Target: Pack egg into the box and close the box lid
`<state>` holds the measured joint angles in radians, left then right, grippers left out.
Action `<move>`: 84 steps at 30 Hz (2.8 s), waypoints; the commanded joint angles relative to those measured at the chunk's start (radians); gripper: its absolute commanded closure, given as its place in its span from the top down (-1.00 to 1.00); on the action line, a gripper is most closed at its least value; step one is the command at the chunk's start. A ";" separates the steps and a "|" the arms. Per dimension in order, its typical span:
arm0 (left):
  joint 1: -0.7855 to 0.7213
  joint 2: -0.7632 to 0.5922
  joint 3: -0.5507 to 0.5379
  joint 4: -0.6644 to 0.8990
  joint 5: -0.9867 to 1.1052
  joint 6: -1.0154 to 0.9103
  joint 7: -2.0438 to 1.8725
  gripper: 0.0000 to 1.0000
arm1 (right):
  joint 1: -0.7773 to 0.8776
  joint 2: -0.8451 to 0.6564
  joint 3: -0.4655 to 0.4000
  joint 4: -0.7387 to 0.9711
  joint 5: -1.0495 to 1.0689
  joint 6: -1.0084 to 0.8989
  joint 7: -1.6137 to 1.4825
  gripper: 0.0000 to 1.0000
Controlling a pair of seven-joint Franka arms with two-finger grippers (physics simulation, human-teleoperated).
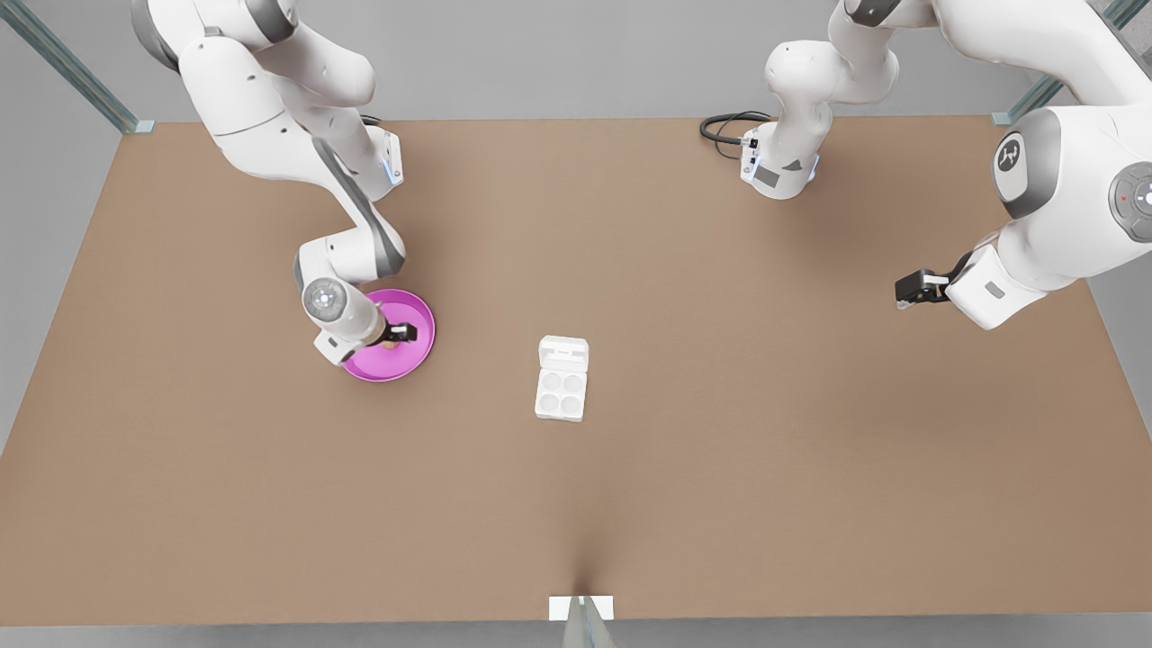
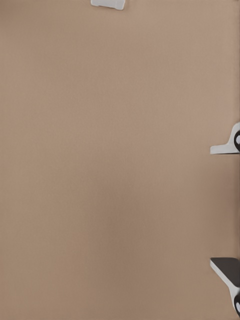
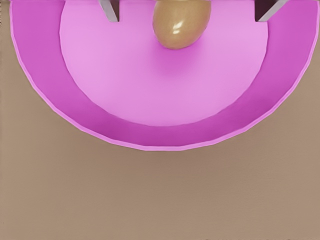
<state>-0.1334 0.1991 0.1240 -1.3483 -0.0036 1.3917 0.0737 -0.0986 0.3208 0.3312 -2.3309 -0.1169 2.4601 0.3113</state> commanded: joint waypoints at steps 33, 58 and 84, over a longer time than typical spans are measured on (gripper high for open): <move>0.000 -0.001 0.003 0.000 0.001 -0.016 0.005 1.00 | -0.010 0.034 0.046 0.215 -0.003 -0.239 0.100 -0.21; 0.000 0.002 0.003 0.000 0.001 -0.016 0.005 1.00 | 0.645 0.546 -0.087 1.016 -0.009 -0.320 0.865 -0.18; -0.830 0.235 0.002 0.008 -0.375 -0.183 -1.215 -0.57 | -0.052 -0.088 -0.104 0.967 -0.115 -0.972 -0.304 1.00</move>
<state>-0.9184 0.4195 0.1233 -1.3418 -0.1646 1.1868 -0.1331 -0.1460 0.2332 0.2254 -1.3687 -0.1863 1.6159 0.4899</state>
